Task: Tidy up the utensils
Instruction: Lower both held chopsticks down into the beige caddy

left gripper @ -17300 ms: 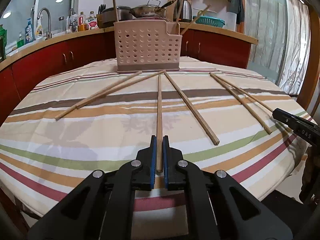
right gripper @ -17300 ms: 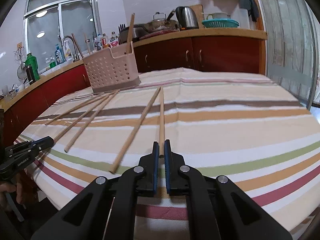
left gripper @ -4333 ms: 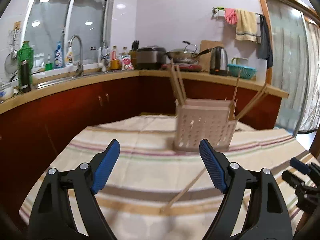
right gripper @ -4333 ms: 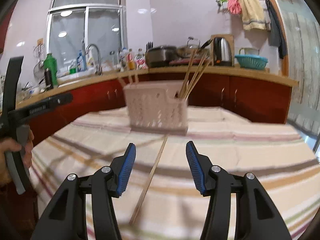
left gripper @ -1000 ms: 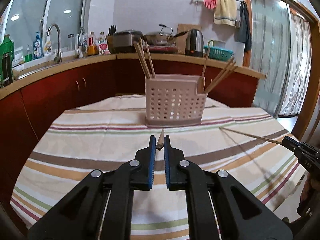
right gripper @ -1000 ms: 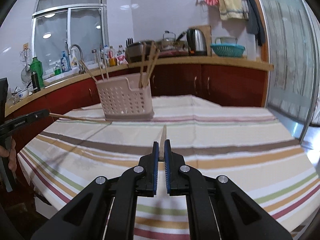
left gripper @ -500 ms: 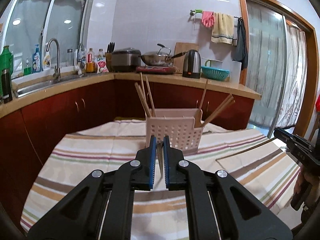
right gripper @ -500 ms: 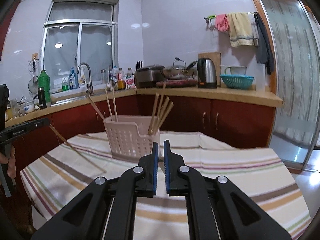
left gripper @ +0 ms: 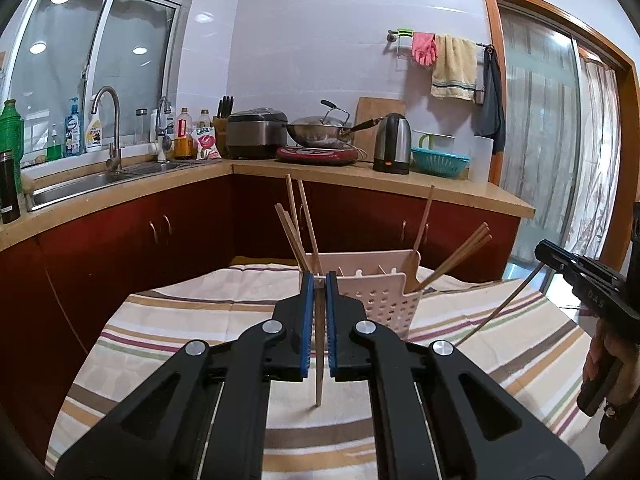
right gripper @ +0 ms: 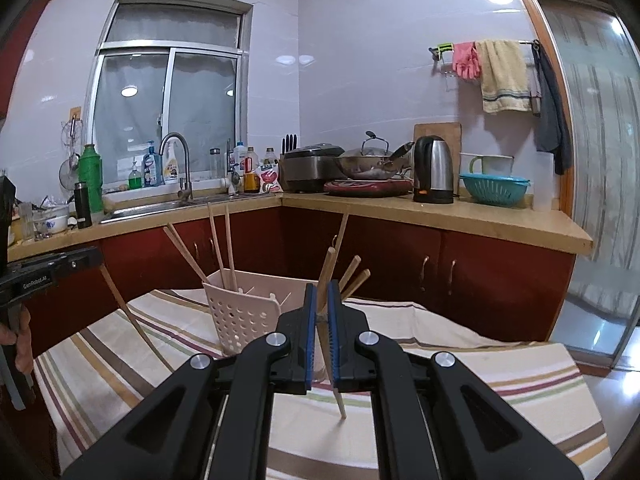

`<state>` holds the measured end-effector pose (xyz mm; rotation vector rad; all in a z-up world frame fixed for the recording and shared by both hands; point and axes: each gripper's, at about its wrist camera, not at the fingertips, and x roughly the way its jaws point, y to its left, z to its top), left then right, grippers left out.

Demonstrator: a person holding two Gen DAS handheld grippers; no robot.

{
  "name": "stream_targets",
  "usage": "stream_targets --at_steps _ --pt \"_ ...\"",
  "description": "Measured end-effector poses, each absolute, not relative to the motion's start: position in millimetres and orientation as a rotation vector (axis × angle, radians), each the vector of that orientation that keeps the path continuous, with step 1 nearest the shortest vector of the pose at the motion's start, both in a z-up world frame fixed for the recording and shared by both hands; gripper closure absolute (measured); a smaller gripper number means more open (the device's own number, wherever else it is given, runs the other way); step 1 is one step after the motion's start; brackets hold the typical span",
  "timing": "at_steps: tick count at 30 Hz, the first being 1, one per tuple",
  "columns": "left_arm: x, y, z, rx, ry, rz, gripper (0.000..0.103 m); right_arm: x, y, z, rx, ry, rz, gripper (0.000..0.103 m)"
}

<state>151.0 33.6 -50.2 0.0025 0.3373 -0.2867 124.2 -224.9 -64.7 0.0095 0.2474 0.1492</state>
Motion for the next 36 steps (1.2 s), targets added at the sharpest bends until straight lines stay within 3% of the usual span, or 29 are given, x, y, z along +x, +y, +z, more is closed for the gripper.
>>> stream_targets --at_steps 36 --pt "199 24 -48 0.006 0.305 -0.258 0.096 169 -224 -74 -0.016 0.297 0.122 0.097"
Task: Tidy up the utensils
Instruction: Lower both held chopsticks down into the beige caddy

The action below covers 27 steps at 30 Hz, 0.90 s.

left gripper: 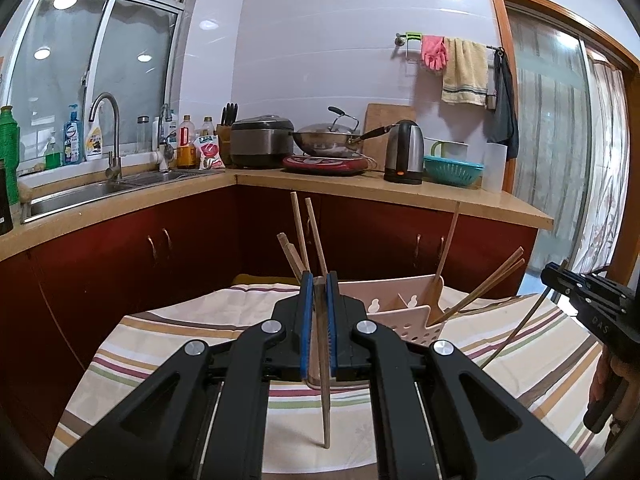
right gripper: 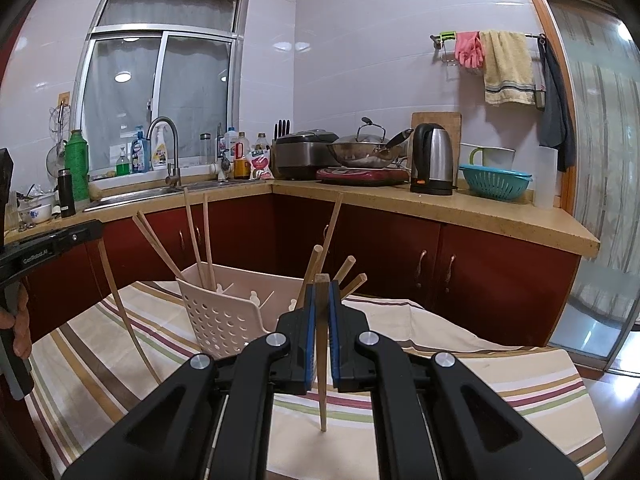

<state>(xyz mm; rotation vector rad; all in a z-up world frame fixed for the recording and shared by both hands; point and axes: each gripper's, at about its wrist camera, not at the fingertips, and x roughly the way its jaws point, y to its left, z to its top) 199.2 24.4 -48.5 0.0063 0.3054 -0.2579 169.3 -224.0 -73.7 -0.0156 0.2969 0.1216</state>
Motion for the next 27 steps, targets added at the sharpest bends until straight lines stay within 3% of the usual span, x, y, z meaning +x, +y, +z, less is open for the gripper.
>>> stream_targets --at_steps 13,27 --pt "183 21 -22 -0.003 0.255 -0.291 0.097 159 -221 -47 0.003 0.285 0.132 0.097" --pt "162 6 86 -0.015 0.030 -0.402 0.097 147 -214 51 0.035 0.089 0.222 0.097"
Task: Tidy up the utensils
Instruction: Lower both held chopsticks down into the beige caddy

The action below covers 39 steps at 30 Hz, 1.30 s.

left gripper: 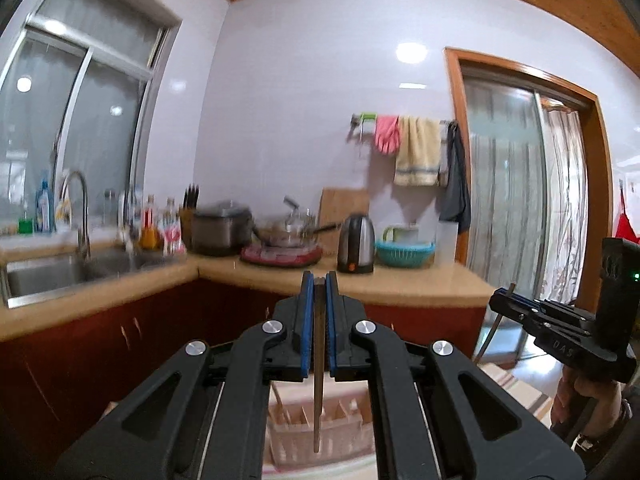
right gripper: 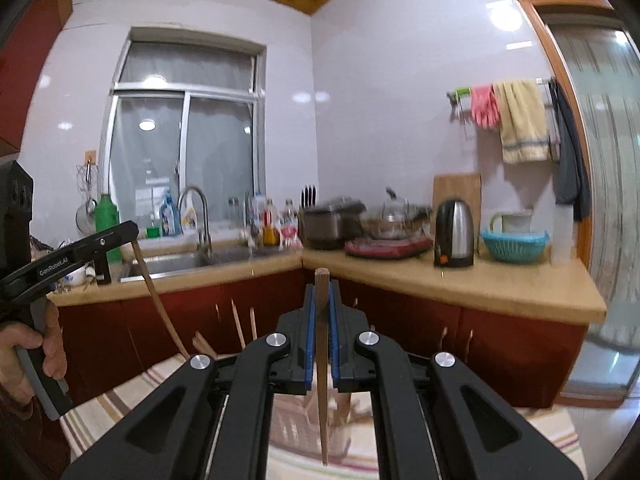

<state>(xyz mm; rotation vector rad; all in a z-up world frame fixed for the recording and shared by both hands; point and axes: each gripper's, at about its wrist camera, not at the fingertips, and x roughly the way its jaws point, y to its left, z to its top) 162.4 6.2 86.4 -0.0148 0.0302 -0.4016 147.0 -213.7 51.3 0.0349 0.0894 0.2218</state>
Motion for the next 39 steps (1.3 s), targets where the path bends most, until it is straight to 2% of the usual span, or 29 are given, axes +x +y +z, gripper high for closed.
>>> stream_targets --at_steps 6,10,24,39 --pt "177 -10 114 0.003 -0.065 -0.395 0.097 169 -205 71 0.043 0.022 0.234 0.097" --pt "197 -19 108 0.004 -0.072 -0.384 0.097 192 -198 66 0.066 0.012 0.235 0.097" --pt "273 -22 28 0.006 0.058 -0.302 0.097 266 -185 0 0.082 0.089 0.154 0.097" --pt "307 -11 -39 -0.039 0.189 -0.262 0.097 291 -186 -52 0.103 0.221 0.123 0.096"
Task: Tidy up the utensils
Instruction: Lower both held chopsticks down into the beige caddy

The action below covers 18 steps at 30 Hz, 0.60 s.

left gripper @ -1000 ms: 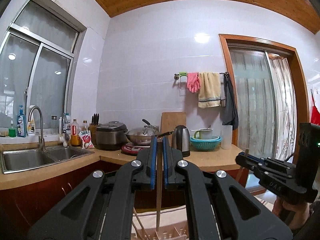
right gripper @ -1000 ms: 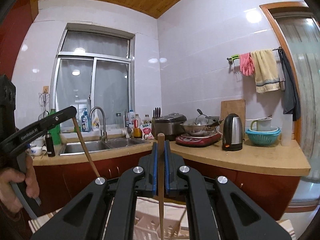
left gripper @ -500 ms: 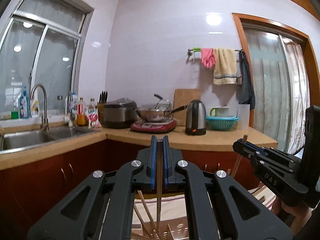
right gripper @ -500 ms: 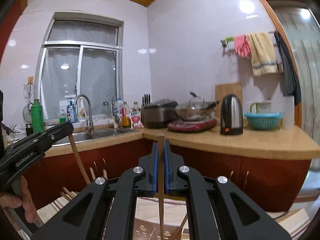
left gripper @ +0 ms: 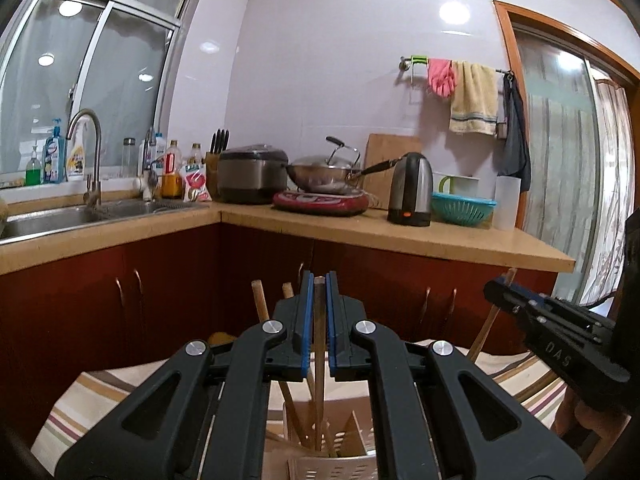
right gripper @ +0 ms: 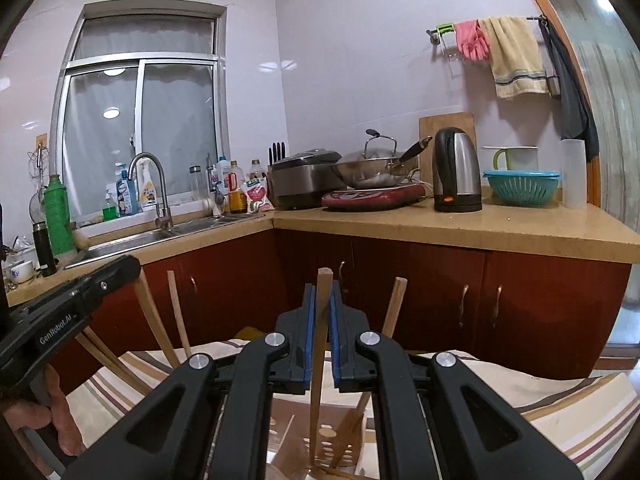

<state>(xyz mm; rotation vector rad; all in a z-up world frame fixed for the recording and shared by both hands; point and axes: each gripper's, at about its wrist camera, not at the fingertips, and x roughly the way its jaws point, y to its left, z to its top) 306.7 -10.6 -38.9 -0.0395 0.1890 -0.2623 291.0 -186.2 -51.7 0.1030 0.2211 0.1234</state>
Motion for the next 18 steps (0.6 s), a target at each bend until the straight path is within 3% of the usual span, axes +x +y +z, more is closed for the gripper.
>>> stream_targets --at_steps 18 --pt "306 -12 -37 -0.017 0.160 -0.274 0.097 286 -194 -38 0.110 0.188 0.125 0.096"
